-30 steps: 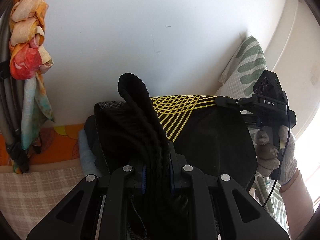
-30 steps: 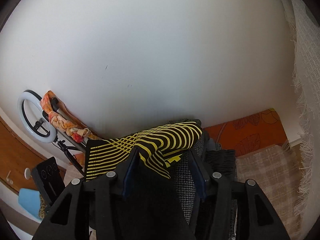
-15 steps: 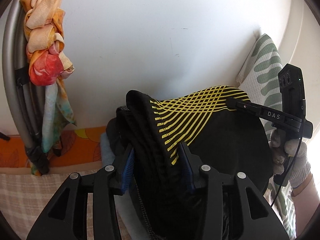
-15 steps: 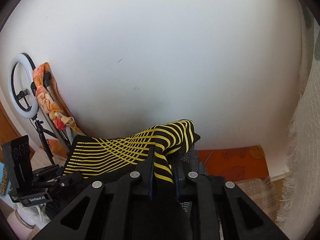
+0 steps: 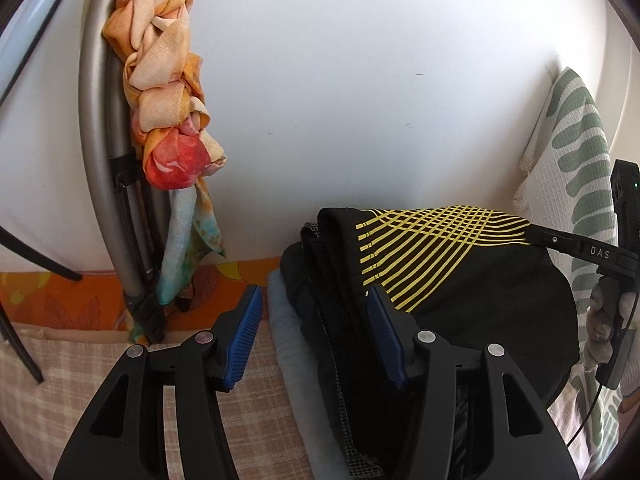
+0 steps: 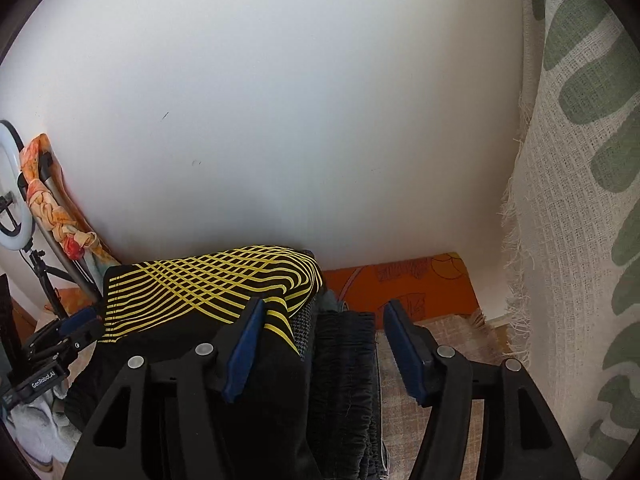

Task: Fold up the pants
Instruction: 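Lower the folded pants onto the stack of folded clothes with both grippers, then open both grippers and pull them back from the stack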

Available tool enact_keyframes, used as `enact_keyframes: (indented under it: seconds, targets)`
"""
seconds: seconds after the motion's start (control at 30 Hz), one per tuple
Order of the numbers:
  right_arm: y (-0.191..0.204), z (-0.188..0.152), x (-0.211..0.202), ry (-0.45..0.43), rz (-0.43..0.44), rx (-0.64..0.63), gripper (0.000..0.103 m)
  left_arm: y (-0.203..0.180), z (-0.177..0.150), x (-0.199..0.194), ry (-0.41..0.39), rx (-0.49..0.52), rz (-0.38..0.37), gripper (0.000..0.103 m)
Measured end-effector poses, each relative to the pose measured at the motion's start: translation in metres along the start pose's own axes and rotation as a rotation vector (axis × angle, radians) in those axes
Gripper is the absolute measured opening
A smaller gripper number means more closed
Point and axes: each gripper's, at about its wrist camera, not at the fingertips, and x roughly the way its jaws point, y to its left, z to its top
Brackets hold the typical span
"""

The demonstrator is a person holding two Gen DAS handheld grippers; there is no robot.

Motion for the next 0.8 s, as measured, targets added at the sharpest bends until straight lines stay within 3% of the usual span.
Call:
enact_keyframes:
  seconds: [0.23, 0.53, 0.8]
  targets:
    - [-0.008, -0.016, -0.051, -0.047, -0.027, 0.006, 0.068, 0.002, -0.002, -0.038, -0.003, 0.001, -0.033, 0.053]
    - [0.020, -0.048, -0.118, -0.098, -0.023, 0.010, 0.077, -0.010, -0.019, -0.100, -0.016, 0.031, -0.084, 0.054]
    - [0.058, -0.078, -0.166, -0.135, -0.055, -0.025, 0.083, -0.027, -0.046, -0.151, -0.035, 0.066, -0.113, 0.061]
